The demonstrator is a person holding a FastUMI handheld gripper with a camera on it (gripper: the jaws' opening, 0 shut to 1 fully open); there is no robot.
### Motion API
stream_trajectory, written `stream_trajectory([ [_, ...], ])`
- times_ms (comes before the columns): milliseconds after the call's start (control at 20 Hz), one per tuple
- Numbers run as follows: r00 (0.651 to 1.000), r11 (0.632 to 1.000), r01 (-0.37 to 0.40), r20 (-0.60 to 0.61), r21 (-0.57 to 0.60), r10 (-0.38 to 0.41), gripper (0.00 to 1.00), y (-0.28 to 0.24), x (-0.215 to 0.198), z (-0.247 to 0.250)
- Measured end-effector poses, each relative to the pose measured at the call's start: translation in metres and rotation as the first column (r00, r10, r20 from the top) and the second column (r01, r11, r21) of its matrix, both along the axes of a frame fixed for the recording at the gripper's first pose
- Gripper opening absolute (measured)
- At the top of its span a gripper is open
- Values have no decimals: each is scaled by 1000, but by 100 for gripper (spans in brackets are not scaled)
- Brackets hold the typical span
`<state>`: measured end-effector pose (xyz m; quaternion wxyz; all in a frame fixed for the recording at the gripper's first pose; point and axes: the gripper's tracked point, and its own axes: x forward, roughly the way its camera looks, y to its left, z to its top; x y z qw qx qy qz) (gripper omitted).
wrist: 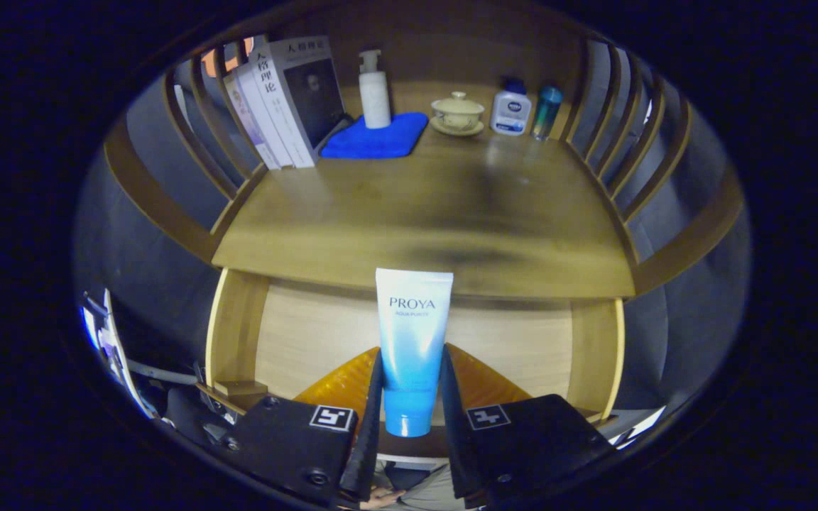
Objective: Pull open the drawer, take out the items inside it, and place them on the countertop above the cabinet.
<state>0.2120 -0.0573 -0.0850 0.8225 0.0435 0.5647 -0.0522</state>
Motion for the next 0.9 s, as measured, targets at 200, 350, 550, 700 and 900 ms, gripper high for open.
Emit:
stream_trajectory([
  [200, 997, 999, 41, 65, -9, -41, 44, -7, 41, 22],
  [350, 991, 996, 94, 94, 0, -94, 44, -8, 69, 21],
  [550, 986, 992, 121, 113, -19, -119, 44, -9, 98, 12],
  [700, 982, 989, 137, 137, -60, -128, 44, -15, 119, 5],
  [900, 979, 983, 152, 153, -99, -135, 44, -22, 139, -7],
])
